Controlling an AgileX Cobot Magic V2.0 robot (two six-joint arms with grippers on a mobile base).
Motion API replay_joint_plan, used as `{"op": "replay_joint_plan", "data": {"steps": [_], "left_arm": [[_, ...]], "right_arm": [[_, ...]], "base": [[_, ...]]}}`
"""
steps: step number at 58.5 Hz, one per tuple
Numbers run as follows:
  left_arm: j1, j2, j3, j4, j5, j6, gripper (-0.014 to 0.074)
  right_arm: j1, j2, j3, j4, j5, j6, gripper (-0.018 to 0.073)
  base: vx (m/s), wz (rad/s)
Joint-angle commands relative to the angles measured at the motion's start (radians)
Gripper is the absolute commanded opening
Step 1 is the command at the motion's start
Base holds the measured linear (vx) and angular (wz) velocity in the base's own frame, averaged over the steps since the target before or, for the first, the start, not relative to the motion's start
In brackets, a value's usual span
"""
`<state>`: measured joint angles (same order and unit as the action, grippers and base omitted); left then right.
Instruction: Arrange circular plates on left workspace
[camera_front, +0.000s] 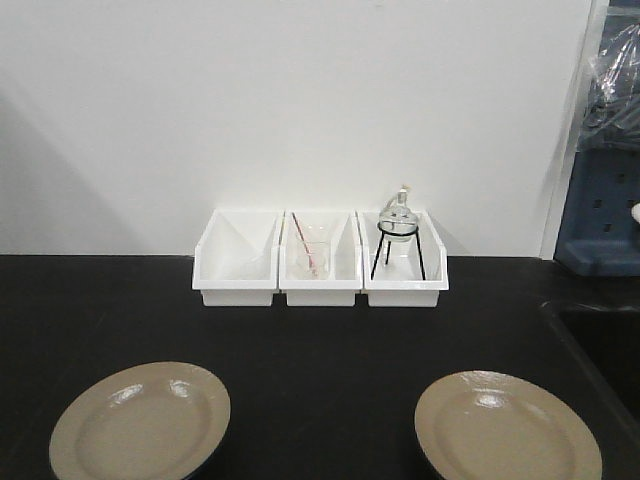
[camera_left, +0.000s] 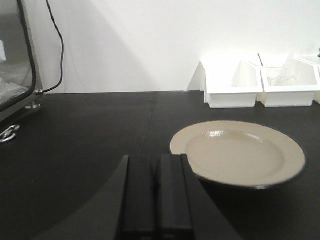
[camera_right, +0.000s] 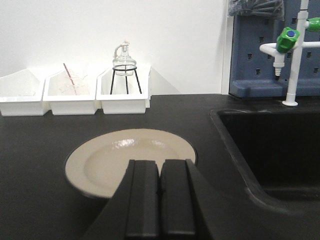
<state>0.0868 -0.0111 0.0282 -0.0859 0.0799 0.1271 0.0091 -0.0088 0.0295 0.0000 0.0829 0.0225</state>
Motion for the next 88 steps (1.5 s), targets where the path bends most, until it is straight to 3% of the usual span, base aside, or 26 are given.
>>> {"op": "replay_joint_plan", "data": {"steps": [1,33,88], "left_arm": [[-0.006,-0.015,0.011,-0.001,-0.08,-0.007,0.0003],[-0.006,-0.015,0.011,-0.001,-0.08,-0.007,0.0003],[-0.006,-0.015,0.009,-0.001,-0.111,-0.006,0.0002]], "right_arm": [[-0.005,-0.016,0.006,0.0,-0.083,0.0,0.0],[-0.005,-0.016,0.006,0.0,-0.083,0.0,0.0],[-0.005,-0.016,0.005,0.0,-0.099,0.0,0.0]], "base": [[0.31,0.0],[0.21,0.0],[0.01,0.0]]}}
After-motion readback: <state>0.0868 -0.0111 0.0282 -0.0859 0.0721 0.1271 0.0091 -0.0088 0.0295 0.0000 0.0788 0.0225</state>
